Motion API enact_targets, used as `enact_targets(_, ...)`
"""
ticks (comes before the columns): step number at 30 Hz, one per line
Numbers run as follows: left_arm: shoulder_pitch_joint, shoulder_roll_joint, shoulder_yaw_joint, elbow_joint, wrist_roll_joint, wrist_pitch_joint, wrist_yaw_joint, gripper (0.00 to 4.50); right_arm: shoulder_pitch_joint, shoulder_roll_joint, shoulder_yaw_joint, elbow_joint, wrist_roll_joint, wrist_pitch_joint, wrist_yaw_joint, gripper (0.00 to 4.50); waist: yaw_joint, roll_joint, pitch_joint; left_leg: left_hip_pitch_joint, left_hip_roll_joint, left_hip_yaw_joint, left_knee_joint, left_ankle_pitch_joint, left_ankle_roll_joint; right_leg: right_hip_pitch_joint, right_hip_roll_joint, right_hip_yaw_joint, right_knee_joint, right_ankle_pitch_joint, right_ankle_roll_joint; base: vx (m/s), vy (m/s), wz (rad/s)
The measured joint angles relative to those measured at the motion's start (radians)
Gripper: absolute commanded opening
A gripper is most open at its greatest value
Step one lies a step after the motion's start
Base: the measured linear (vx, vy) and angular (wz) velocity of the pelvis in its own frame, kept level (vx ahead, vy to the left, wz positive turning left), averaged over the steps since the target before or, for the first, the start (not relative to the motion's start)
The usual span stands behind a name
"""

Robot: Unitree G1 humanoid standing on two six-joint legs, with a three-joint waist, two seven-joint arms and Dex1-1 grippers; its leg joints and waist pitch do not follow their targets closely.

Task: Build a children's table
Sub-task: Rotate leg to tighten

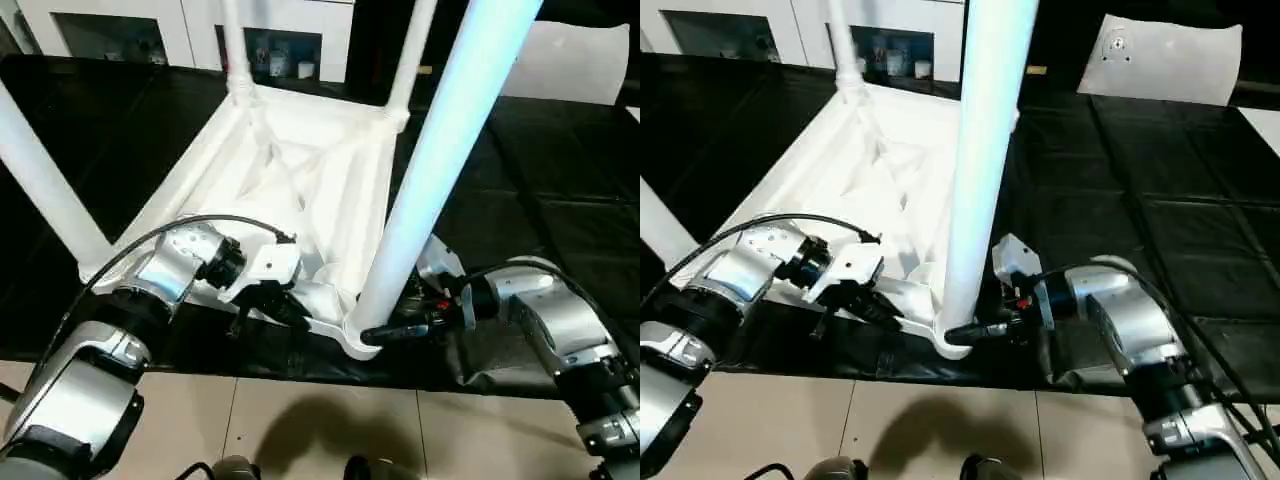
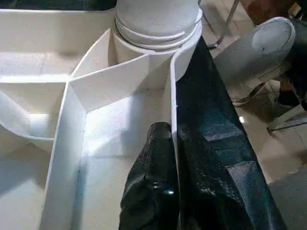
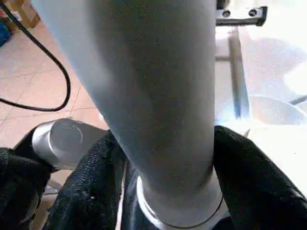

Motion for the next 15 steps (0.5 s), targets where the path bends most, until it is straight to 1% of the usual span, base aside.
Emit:
enact_targets(4,-0.004,0.003,-0.012,0.010,-0.009,-0.012,-0.009,0.00,-0.001,0.003,0.002,0.008,0.000,-0.006,0.005,2.15,0.001,-0.001,0.000,0.000,0.000,0.000,0.001,0.000,0.000,0.000,0.000,0.000,0.001,0.000,0.000,0.000,0.000,0.00)
enact_targets(11,-0.011,0.000,-0.015,0.025,-0.011,-0.017,-0.014,0.00,-0.002,0.006,0.007,0.006,0.000,-0.006,0.004,2.05,0.001,-0.001,0.000,0.000,0.000,0.000,0.002,0.000,0.000,0.000,0.000,0.000,0.003,0.000,0.000,0.000,0.000,0.00)
enact_targets(14,-0.007,-0.005,0.008,0.021,-0.009,0.031,-0.001,0.00,0.027,0.035,-0.013,-0.017,0.001,0.001,-0.043,2.04,0.000,-0.001,0.000,0.001,0.000,0.000,0.002,0.000,0.000,0.001,0.000,0.000,0.003,0.000,0.000,0.000,0.000,0.00)
enact_targets(15,-0.003,-0.002,0.020,0.019,-0.009,0.058,0.017,0.00,0.050,0.054,-0.033,-0.026,0.003,0.002,-0.090,2.04,-0.003,-0.001,0.000,0.002,0.000,0.000,0.002,0.000,0.000,0.002,0.000,0.000,0.004,0.000,0.000,0.000,0.000,0.00)
